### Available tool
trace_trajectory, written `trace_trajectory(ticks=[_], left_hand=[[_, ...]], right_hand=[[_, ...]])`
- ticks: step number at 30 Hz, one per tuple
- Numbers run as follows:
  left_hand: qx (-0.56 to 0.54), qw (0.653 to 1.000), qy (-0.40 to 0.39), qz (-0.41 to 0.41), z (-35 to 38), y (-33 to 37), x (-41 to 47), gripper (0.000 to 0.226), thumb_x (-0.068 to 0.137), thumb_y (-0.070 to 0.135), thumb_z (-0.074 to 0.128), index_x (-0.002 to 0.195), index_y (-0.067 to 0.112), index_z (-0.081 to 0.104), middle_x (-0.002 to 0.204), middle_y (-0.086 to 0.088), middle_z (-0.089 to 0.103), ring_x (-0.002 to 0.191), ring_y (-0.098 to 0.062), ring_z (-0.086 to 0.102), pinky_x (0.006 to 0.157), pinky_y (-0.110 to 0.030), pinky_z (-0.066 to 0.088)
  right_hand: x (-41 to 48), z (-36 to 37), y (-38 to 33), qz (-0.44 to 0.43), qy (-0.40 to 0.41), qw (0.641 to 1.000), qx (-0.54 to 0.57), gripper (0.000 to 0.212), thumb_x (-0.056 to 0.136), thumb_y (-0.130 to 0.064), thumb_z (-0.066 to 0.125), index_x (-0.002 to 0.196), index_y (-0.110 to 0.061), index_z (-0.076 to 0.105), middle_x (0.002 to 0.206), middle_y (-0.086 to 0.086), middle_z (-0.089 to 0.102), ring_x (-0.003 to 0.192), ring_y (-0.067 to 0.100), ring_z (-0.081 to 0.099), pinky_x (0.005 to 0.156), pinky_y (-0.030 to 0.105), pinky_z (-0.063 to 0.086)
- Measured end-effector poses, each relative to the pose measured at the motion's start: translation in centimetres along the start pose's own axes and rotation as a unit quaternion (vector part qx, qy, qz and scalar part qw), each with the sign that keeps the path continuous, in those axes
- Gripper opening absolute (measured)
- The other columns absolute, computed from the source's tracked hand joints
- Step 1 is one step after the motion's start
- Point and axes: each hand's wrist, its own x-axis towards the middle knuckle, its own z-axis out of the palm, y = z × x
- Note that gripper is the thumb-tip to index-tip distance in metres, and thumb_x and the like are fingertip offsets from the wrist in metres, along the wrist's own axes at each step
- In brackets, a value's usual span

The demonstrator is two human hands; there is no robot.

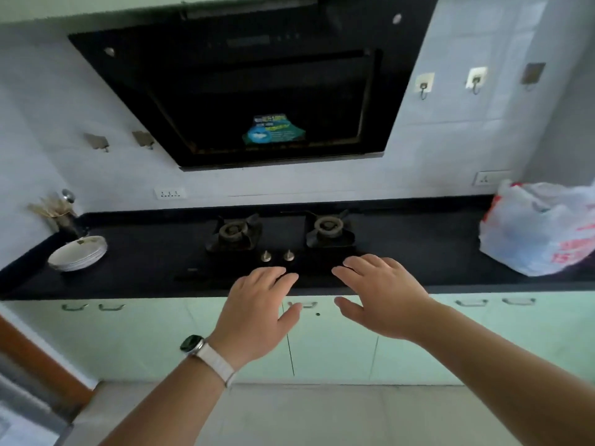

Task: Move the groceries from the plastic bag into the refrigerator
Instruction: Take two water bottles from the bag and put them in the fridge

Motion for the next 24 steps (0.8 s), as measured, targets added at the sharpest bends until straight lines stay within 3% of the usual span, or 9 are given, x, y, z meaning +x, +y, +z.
trace_trajectory(ticks=[4, 8, 12, 24], left_hand=[[-0.016, 0.999, -0.006, 0.04, 2.1, 7.0, 2.8, 0.054, 0.091, 0.052, 0.041, 0.132, 0.022, 0.059, 0.132, 0.002, 0.06, 0.125, -0.021, 0.053, 0.097, -0.04, 0.047], [-0.027, 0.996, -0.012, 0.085, 4.3, 13.8, 5.6, 0.056, 0.091, 0.054, 0.04, 0.134, 0.022, 0.057, 0.134, 0.003, 0.058, 0.128, -0.02, 0.051, 0.1, -0.039, 0.045], [-0.033, 0.991, -0.008, 0.13, 5.8, 19.2, 8.5, 0.053, 0.09, 0.052, 0.043, 0.13, 0.021, 0.06, 0.128, 0.003, 0.061, 0.121, -0.021, 0.056, 0.093, -0.039, 0.048], [-0.09, 0.969, -0.016, 0.231, 11.7, 26.9, 19.6, 0.051, 0.089, 0.052, 0.045, 0.127, 0.021, 0.061, 0.126, -0.001, 0.063, 0.119, -0.023, 0.056, 0.091, -0.042, 0.05]], right_hand=[[-5.6, 0.5, 6.1, 0.048, 0.007, 0.999, 0.009, 0.058, 0.096, -0.06, 0.032, 0.145, -0.03, 0.035, 0.146, -0.006, 0.044, 0.134, 0.021, 0.04, 0.111, 0.039, 0.034], [-10.7, 0.4, 11.7, 0.111, 0.012, 0.994, 0.011, 0.066, 0.089, -0.062, 0.02, 0.142, -0.028, 0.04, 0.139, -0.006, 0.05, 0.128, 0.021, 0.046, 0.106, 0.039, 0.039], [-14.7, 0.3, 16.5, 0.166, 0.021, 0.986, 0.006, 0.058, 0.093, -0.06, 0.031, 0.14, -0.028, 0.042, 0.136, -0.007, 0.051, 0.125, 0.022, 0.048, 0.105, 0.039, 0.04], [-16.6, 1.5, 26.5, 0.287, 0.018, 0.958, 0.008, 0.055, 0.096, -0.058, 0.038, 0.142, -0.027, 0.04, 0.137, -0.008, 0.05, 0.128, 0.021, 0.046, 0.109, 0.038, 0.035]])
